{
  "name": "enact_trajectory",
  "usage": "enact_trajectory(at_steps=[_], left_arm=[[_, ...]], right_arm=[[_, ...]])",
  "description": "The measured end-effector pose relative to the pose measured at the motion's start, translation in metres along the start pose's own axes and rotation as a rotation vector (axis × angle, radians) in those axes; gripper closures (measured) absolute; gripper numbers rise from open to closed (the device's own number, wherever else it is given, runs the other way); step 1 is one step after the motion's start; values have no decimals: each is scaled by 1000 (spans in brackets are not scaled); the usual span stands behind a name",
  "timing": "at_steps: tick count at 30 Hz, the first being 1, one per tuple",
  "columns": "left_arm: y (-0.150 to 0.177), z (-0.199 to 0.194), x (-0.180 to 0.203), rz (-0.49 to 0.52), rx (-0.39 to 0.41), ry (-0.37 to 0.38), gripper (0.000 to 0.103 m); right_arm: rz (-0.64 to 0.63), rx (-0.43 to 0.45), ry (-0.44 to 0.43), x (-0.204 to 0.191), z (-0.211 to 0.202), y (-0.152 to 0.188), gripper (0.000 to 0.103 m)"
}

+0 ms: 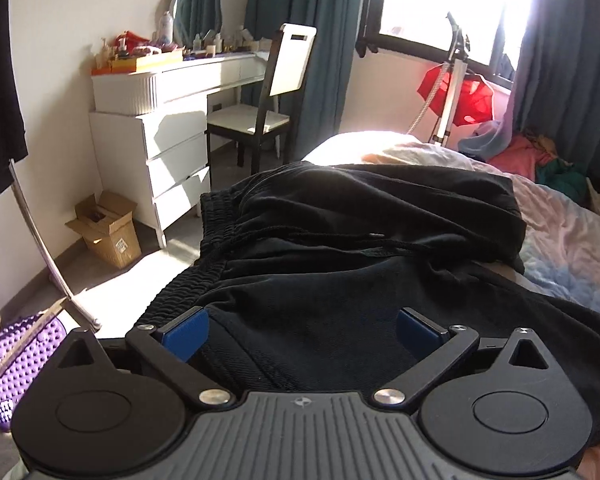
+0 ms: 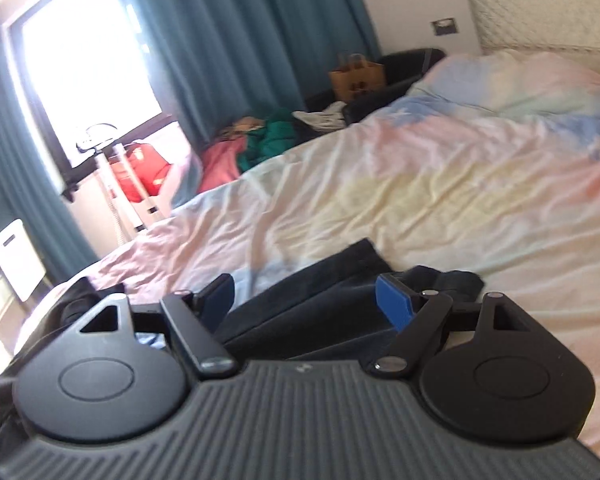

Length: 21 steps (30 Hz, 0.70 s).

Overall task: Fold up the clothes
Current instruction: 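Open both grippers and release the sweatpants onto the bed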

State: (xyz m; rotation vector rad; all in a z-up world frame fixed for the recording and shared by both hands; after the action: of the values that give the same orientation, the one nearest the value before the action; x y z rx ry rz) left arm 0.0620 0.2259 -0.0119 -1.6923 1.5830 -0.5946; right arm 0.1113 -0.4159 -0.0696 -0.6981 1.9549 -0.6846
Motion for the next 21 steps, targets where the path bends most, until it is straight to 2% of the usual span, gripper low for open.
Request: enact_trajectory(at_steps=[4, 9, 13, 17, 21], left_arm=[[-10, -4, 55, 71, 63, 62, 1], [-18, -3, 123, 139, 138, 143, 1], [-25, -3, 178, 193, 199, 208, 0], [-8, 17, 208, 226, 188, 210, 0], [13, 35, 217, 275, 149, 206, 0]], right_arm=[[-78, -43, -114, -48, -15, 26, 23], [-188, -90, -194, -88, -27, 67, 23], [-286, -103, -237, -106, -35, 97, 23], [-317, -112, -250, -110, -31, 112, 23], [-305, -117, -231, -109, -25, 118, 23]])
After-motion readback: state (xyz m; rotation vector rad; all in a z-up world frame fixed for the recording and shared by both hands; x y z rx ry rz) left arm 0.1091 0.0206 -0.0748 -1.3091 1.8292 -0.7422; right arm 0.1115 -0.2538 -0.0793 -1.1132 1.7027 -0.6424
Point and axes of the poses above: each gripper's, at about its wrist camera, not at the fingertips, and z roughly the way its jaws point, x to its right, y to its underside, the point moved 6 cm from there along z, roughly the way its jaws point, and after that the axes turned 15 degrees about z, right-handed, at the moved point
